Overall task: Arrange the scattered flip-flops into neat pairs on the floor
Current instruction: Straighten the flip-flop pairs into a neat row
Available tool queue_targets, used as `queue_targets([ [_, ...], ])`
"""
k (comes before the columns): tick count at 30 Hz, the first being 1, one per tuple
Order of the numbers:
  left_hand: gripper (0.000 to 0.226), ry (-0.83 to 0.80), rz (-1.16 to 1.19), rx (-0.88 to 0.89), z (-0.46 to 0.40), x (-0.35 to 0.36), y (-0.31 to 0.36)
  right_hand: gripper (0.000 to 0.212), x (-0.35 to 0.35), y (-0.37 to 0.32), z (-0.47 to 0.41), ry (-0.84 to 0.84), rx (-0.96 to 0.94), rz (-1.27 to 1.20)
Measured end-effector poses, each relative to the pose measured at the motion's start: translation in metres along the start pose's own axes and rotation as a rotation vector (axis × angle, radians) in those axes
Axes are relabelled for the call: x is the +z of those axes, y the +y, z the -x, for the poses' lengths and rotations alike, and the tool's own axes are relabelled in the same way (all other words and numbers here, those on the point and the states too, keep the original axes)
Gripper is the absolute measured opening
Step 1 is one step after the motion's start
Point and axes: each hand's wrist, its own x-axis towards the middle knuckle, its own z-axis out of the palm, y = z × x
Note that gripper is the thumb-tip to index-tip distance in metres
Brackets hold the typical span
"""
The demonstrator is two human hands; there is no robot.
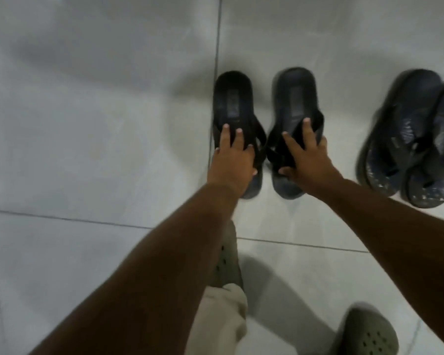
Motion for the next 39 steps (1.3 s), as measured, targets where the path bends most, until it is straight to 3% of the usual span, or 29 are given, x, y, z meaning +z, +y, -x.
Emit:
queue_targets([
  [4, 0.064, 0.114, -0.035, 0.043, 0.013, 0.003, -0.047, 0.084, 0.010, -0.043, -0.008, 0.021, -0.035, -0.022],
  [12, 0.067, 0.004, -0.111, 0.033, 0.030, -0.026, -0.191, 0.085, 0.024, -0.178, -0.038, -0.044, -0.047, 0.013],
  [19, 0.066, 0.003, 0.002, -0.064, 0.055, -0.036, -0.251, 0.082, 0.029, -0.247, -0.053, -0.088, -0.053, -0.044],
  [28, 0.066, 0.012, -0.012, -0.026, 0.053, -0.031, -0.267, 0.083, 0.029, -0.254, -0.056, -0.071, -0.062, -0.048],
  [31, 0.069, -0.009, -0.075, -0.039, 0.057, -0.039, -0.269, 0.092, 0.018, -0.250, -0.052, -0.039, -0.094, -0.102],
  [34, 0.065, 0.030, -0.058, -0.115, 0.073, -0.047, -0.242, 0.105, -0.005, -0.220, -0.032, -0.037, -0.057, -0.165],
  [39, 0.072, -0.021, -0.127, -0.048, 0.088, -0.057, -0.146, 0.107, -0.050, -0.119, 0.025, 0.002, 0.050, -0.197],
])
